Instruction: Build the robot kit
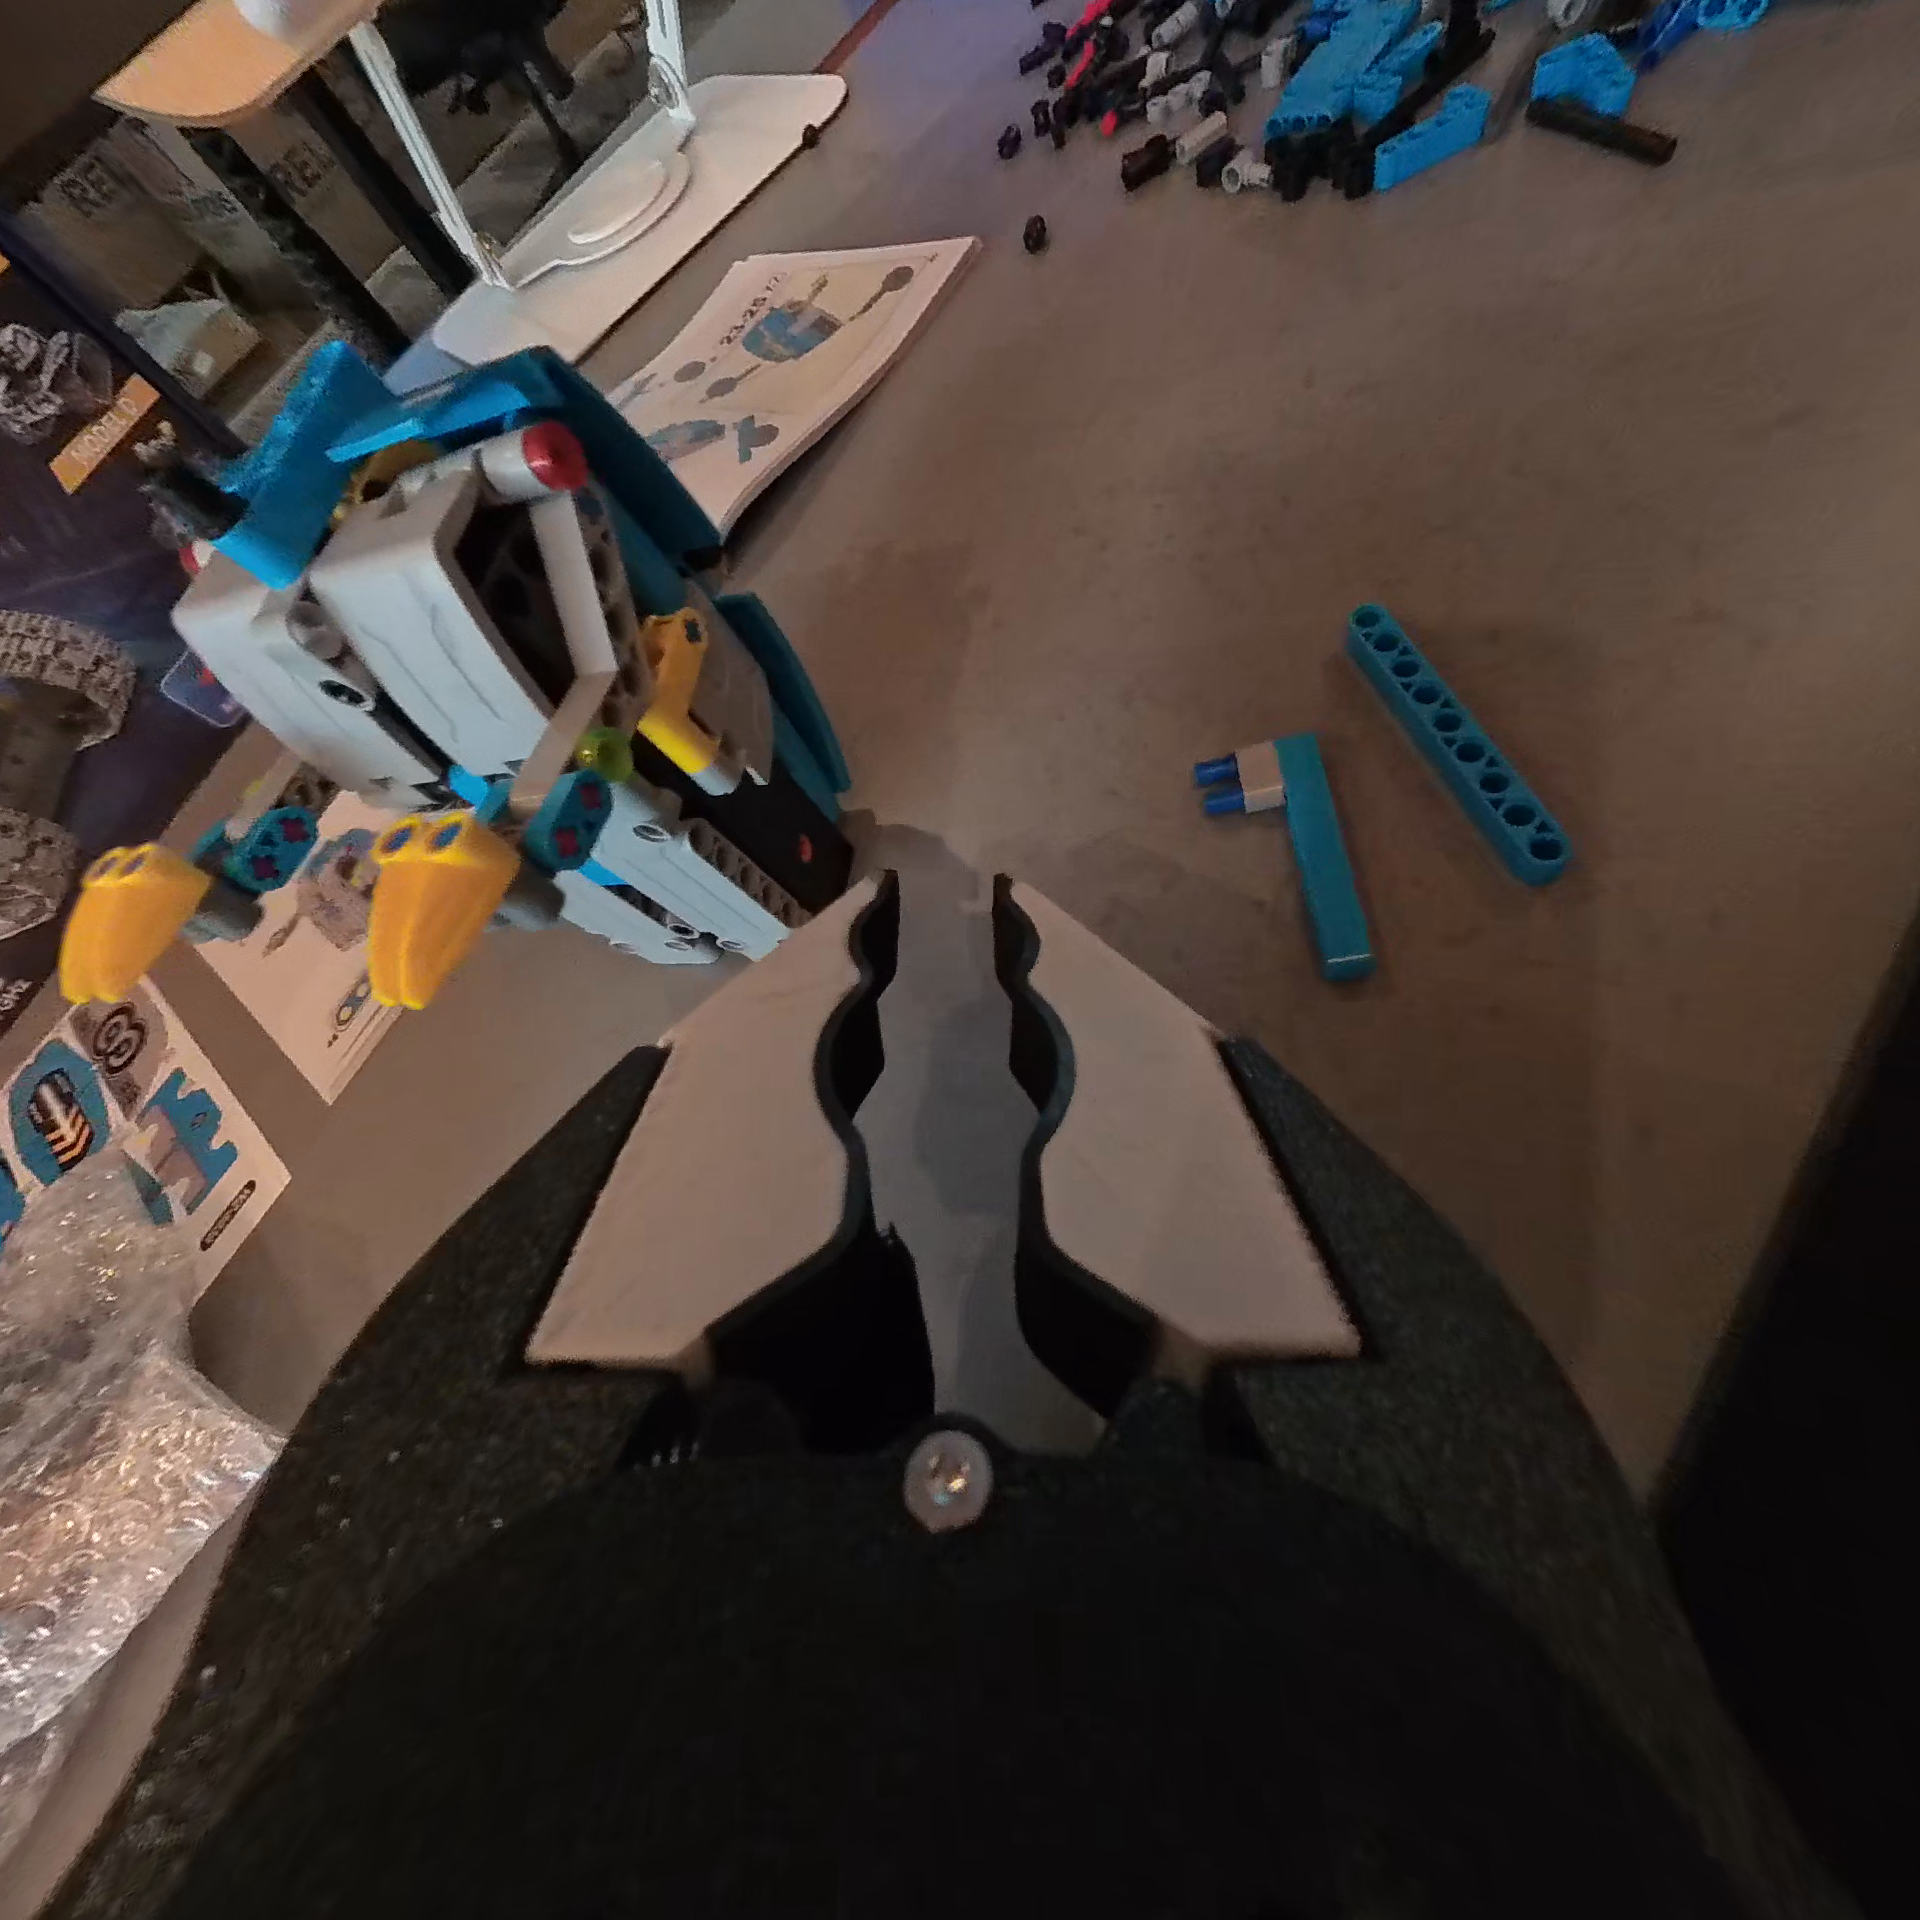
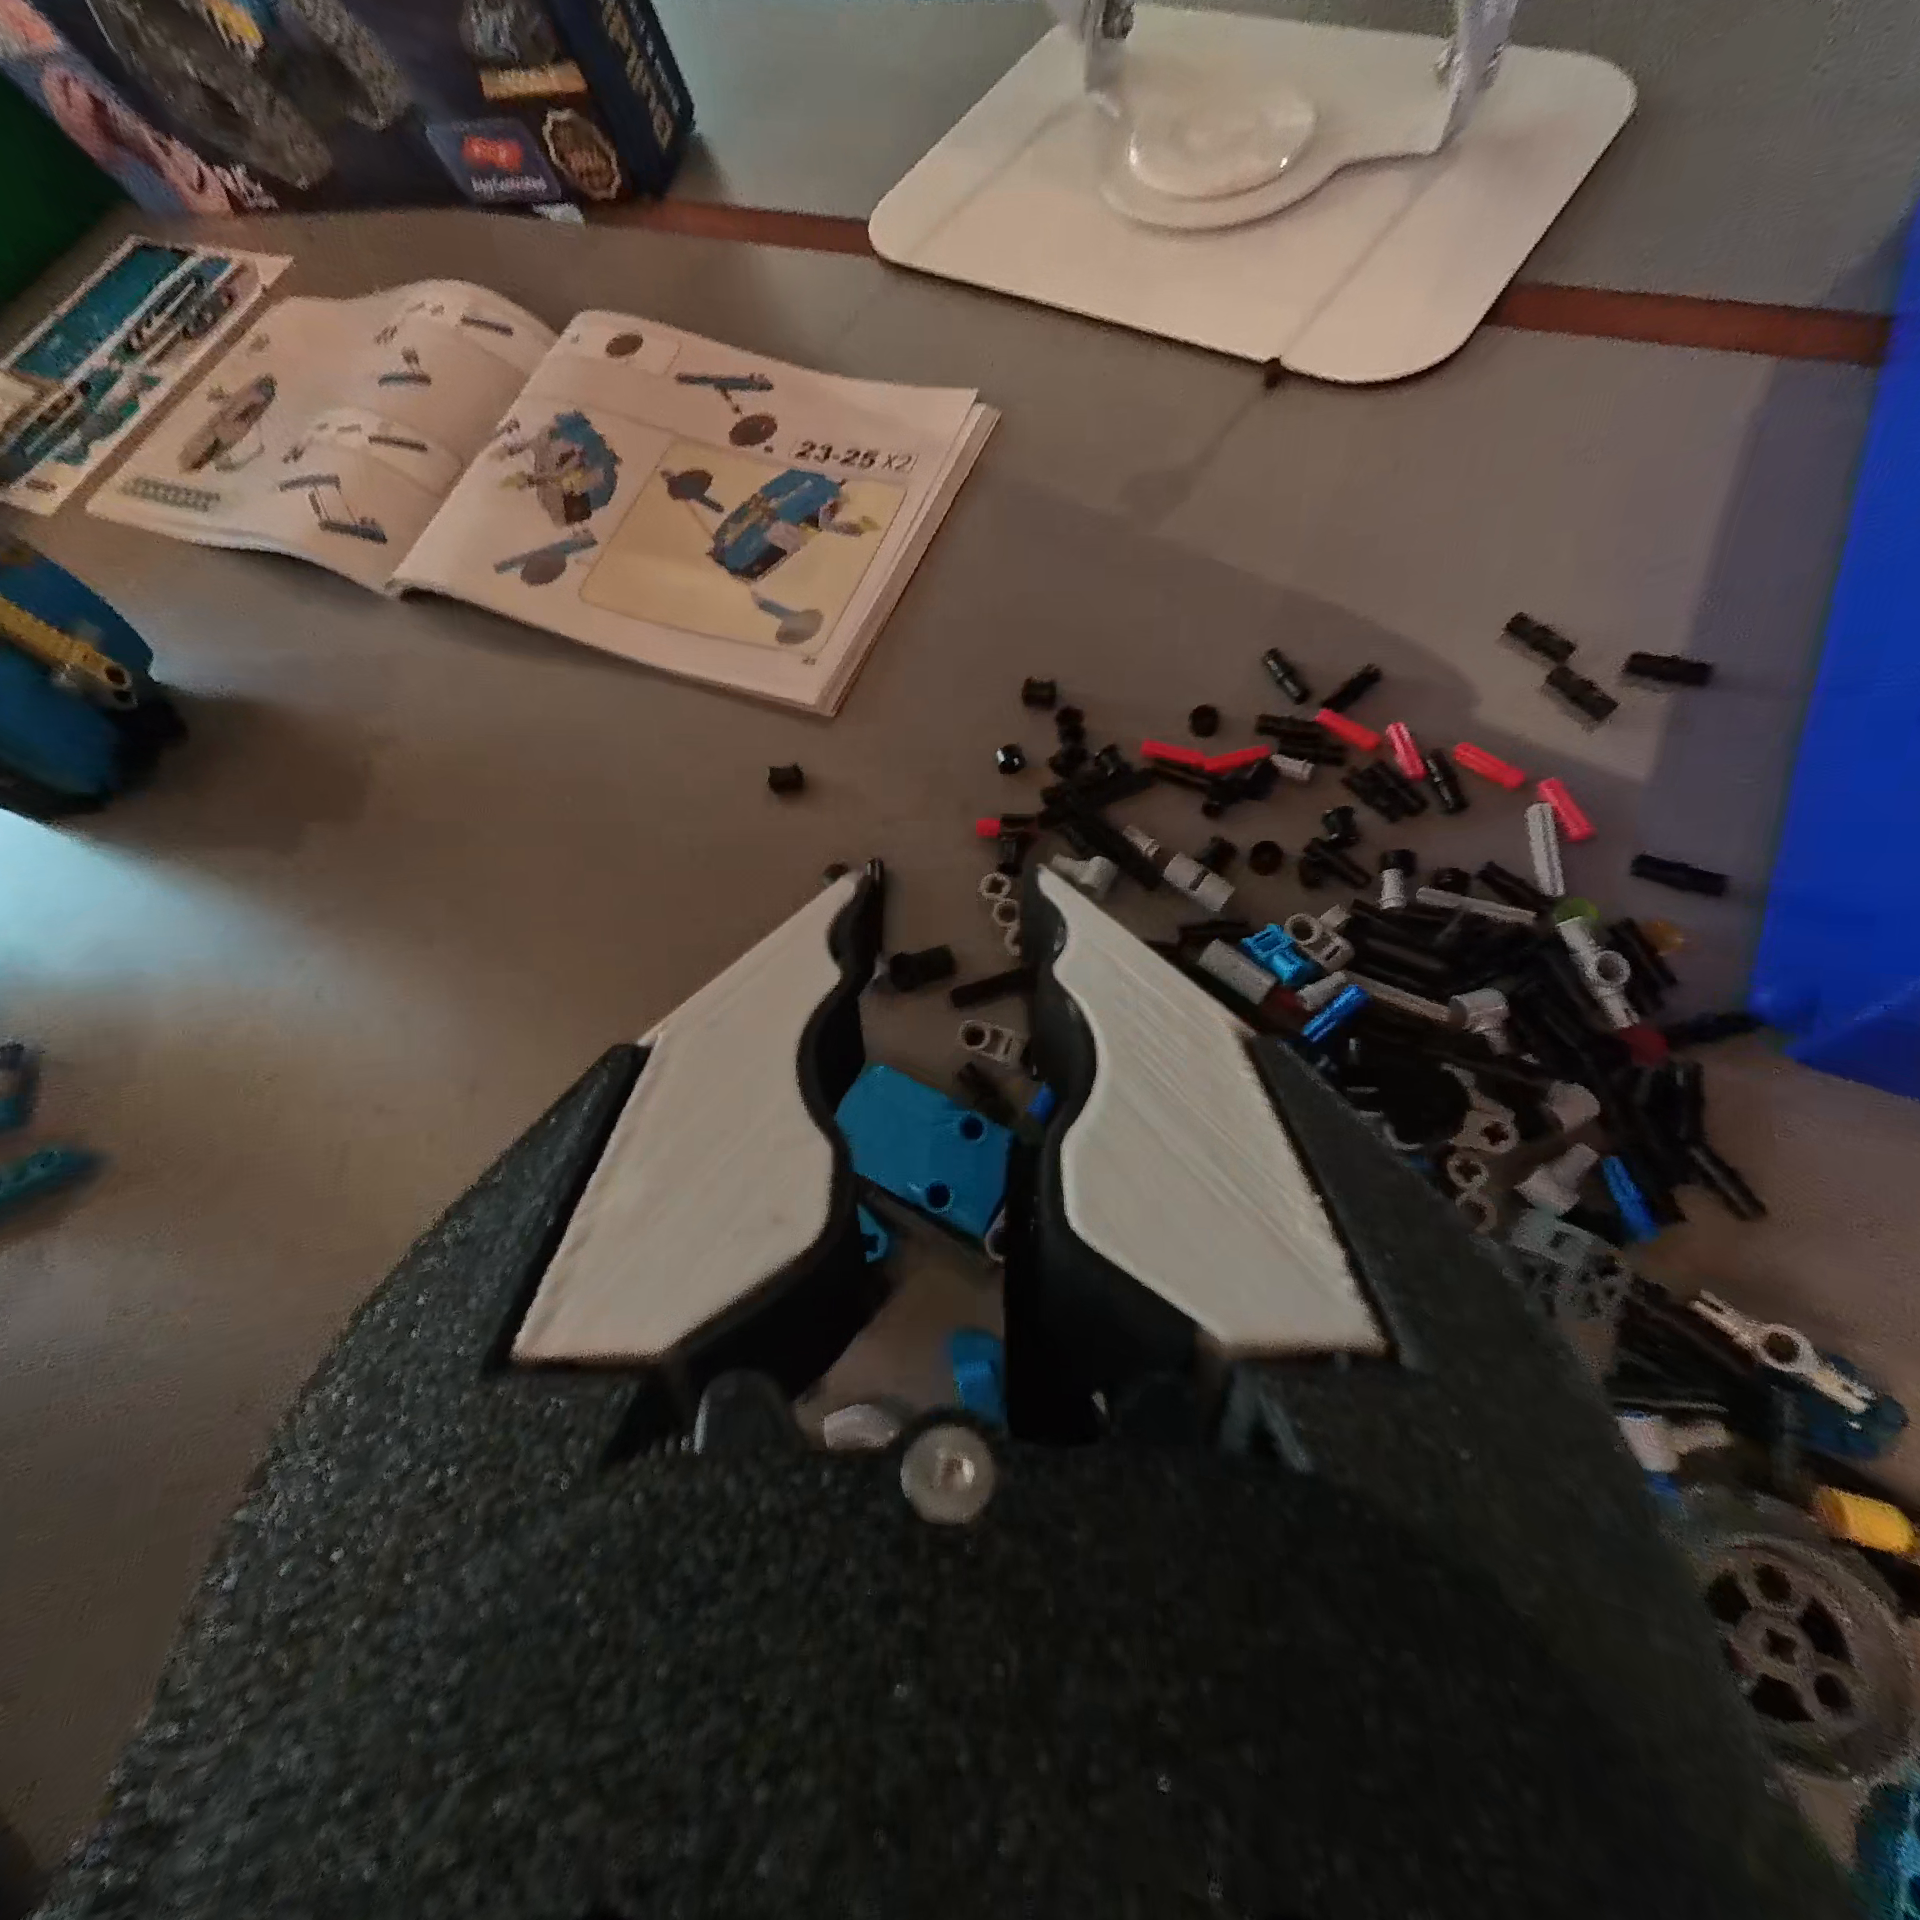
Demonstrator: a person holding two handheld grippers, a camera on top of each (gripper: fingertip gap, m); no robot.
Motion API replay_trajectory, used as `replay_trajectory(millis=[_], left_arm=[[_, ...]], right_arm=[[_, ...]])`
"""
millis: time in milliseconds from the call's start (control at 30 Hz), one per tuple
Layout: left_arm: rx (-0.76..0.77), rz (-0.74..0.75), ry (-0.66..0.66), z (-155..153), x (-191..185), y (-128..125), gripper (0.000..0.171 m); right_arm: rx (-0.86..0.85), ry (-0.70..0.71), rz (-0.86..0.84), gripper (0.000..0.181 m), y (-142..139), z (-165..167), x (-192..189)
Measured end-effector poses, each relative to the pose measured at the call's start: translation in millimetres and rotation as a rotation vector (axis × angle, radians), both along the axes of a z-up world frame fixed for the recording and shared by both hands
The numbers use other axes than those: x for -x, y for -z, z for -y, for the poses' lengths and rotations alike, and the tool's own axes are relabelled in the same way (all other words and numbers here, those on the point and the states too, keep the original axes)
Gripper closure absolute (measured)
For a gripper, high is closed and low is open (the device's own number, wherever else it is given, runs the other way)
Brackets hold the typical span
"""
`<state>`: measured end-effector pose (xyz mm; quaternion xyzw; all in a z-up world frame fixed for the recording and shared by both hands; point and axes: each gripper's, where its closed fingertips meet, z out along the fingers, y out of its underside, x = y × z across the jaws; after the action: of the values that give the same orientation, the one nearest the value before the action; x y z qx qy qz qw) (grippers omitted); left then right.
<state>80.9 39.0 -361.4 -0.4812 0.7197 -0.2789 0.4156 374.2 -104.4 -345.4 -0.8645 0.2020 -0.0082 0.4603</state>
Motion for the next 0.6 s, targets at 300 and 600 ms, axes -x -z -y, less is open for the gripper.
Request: replay_trajectory(millis=[300, 600], left_arm=[[0.05, -0.009, 0.008, -0.1, -0.1, -0.2, 0.154], [0.077, -0.004, 0.004, -1.5, -0.3, -2.0, 0.154]], right_arm=[[0.038, 0.008, -0.025, 0.156, 14.2, 1.6, -2.7], [0.011, 0.023, -0.052, 0.157, 12.2, 3.3, -6.0]])
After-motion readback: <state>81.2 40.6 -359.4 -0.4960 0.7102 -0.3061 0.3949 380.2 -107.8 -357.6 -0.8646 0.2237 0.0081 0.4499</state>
